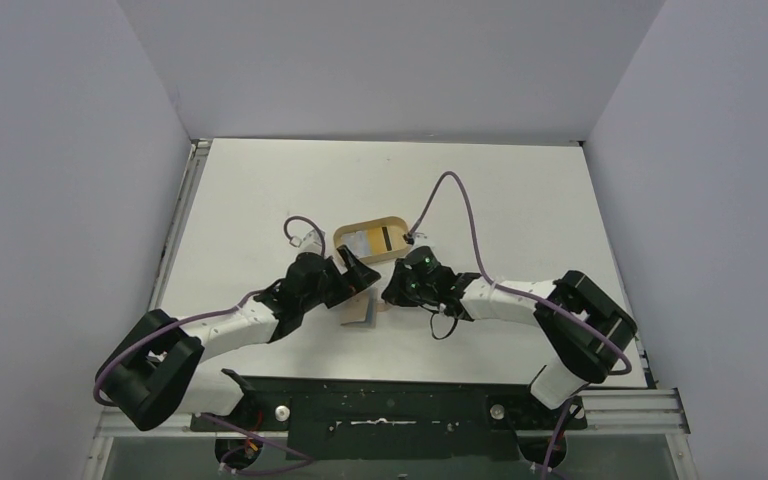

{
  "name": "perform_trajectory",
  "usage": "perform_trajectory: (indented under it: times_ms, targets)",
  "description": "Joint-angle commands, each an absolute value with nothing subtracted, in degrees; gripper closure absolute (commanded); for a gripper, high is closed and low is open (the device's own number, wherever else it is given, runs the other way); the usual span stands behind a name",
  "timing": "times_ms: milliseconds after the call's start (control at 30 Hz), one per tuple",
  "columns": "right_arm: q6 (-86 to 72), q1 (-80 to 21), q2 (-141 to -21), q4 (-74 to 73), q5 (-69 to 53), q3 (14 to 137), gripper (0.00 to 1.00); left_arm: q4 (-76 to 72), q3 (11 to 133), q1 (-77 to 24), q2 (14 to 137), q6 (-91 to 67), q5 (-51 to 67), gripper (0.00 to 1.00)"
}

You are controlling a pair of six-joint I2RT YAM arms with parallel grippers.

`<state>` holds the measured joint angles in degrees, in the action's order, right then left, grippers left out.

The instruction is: Take the credit cards out of the card holder

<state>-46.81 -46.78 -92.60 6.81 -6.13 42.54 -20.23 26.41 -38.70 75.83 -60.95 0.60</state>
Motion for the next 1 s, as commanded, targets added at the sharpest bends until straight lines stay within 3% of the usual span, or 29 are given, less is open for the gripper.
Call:
perform_trajectory:
  times_ms: [0, 233, 700, 900, 967]
  targets:
    - [-45.50, -46.34, -87.60, 9.38, -5.92, 41.85, 1.00, -18.88, 26.71, -39.45, 74.41, -61.16, -5.15, 0.09]
    - [-44.71, -46.90, -87.40, 8.47, -6.93, 44.23, 1.00, -21.79, 25.07, -40.34, 76.60, -63.57, -7.27, 0.03]
    - [-44.63, -49.86, -93.51, 8.53, -9.13, 49.58, 0.99, -20.55, 24.79, -44.35, 78.24, -71.29, -14.07, 0.03]
    - [-44.96, -50.74, -95.81, 8.85, -8.79, 49.94, 0.95, -20.59, 23.82, -44.51, 77.77, -73.32, -15.29, 0.03]
    - [-45.08, -50.87, -96.69, 9.28, -8.70, 49.97, 0.89, -20.63, 23.56, -44.50, 77.72, -73.39, -15.44, 0.03]
